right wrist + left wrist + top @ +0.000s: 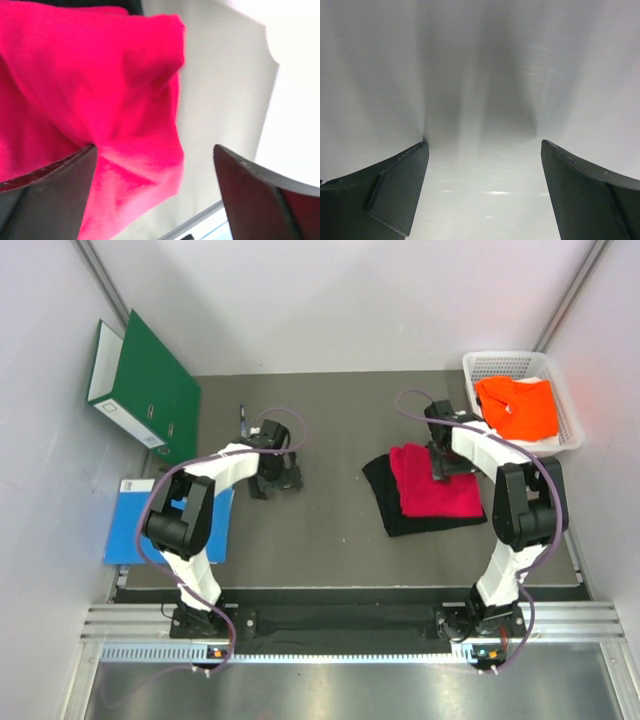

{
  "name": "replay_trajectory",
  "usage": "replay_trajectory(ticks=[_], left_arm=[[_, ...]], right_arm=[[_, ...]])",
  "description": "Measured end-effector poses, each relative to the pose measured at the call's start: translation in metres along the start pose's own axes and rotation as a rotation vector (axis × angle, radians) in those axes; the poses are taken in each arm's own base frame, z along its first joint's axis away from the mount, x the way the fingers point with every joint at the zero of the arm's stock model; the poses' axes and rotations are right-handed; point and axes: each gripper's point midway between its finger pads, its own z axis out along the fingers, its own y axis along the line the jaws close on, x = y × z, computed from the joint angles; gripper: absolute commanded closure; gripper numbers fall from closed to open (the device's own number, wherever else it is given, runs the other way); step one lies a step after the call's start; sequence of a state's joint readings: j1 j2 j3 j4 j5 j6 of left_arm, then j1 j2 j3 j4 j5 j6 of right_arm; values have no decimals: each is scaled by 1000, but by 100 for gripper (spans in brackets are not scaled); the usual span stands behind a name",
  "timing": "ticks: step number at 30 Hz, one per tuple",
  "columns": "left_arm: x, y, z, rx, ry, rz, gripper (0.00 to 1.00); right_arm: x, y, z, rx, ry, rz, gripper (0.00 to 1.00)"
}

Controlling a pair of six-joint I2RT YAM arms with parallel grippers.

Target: Fold and stack the t-shirts

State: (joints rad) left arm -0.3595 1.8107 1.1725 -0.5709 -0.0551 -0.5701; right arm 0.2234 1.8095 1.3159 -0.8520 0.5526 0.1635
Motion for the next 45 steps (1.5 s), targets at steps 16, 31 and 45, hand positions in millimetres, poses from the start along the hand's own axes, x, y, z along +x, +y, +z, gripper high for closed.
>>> replay_trajectory(ticks=[16,31,45], left_arm=[[101,-171,-29,394,-11,299,7],[66,-248,-59,579,-117,269,22],[69,-274,-18,565,-71,277,50]], right_arm=[[-9,27,-79,-325,-345,164,100],[17,100,-12,-435,-108,131,100],[16,97,-8,-439,-94,172,100]])
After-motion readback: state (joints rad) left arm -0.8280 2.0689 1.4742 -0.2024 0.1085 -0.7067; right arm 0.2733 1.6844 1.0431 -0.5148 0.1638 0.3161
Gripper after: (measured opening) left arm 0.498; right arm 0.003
